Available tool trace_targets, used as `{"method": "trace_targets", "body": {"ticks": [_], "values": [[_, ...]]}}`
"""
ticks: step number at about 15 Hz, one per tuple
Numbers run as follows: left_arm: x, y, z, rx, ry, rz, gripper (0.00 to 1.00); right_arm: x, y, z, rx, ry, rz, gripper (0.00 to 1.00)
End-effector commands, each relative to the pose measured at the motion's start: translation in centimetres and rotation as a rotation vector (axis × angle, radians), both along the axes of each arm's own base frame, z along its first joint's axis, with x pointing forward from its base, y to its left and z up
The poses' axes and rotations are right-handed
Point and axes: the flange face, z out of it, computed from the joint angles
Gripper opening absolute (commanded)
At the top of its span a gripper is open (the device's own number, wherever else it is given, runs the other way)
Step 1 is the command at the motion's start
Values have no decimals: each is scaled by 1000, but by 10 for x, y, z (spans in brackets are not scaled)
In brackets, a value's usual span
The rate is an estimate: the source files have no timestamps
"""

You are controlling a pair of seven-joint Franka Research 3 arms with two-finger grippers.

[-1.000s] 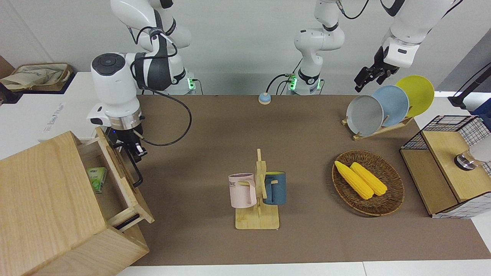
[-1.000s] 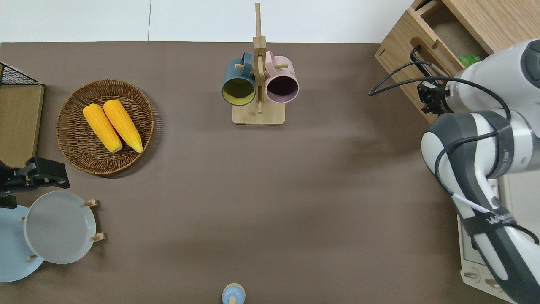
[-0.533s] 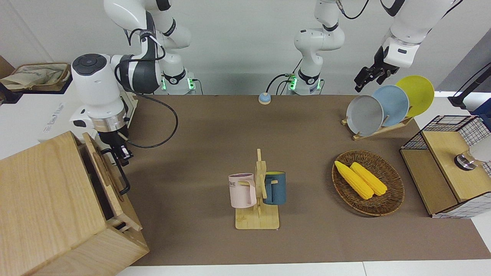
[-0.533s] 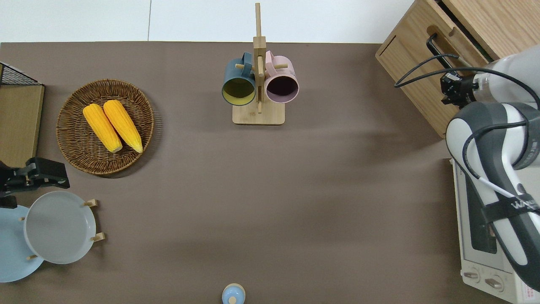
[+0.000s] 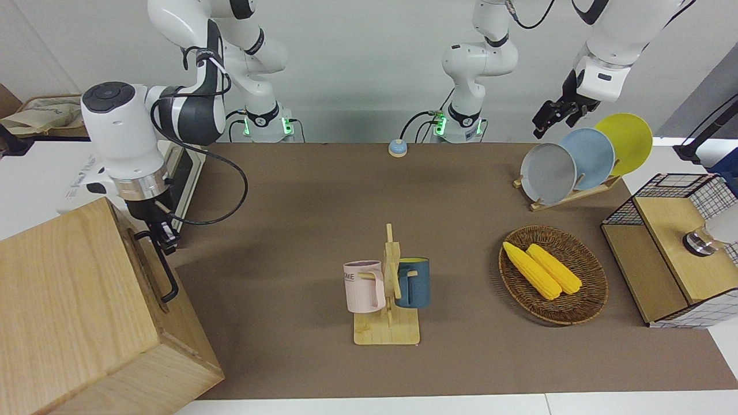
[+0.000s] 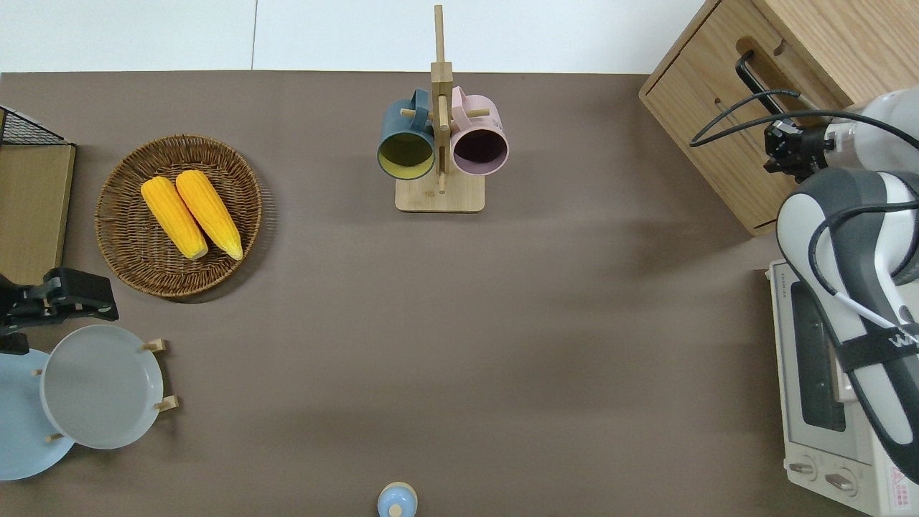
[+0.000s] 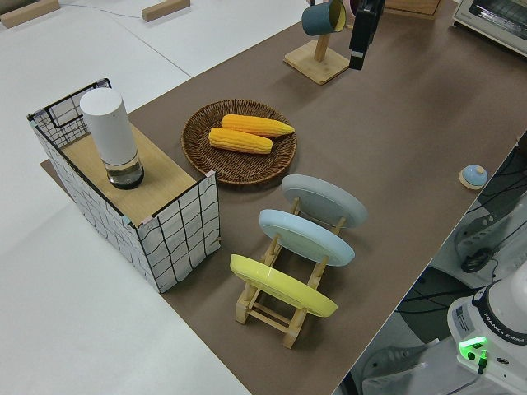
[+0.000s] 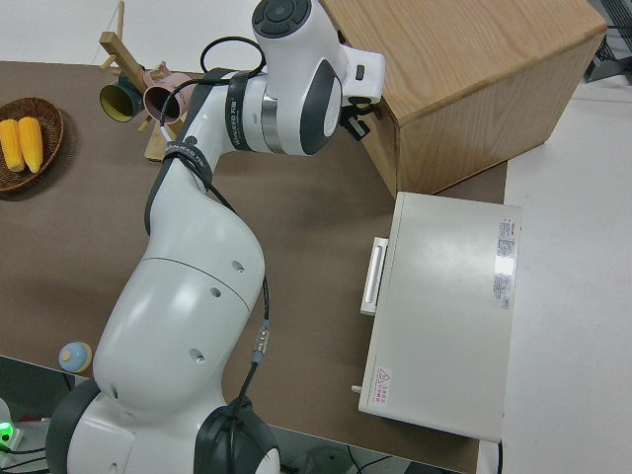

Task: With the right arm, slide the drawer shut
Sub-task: 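Push the drawer fully shut with the right gripper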

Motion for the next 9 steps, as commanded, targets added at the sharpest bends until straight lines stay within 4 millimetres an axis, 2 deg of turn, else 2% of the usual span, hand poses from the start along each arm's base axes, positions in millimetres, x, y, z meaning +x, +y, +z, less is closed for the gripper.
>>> {"method": "trace_targets", "body": {"ticks": [1,5,9], "values": [[-3,0,4,-5,-7,-9,993,10,-10,4,-4,-38,20,0],[-3,0,4,-5,-7,-9,993,4,20,6,15,-1,35,0],[-3,0,4,-5,-7,-9,993,-8,53,17,25,46,80,0]]}}
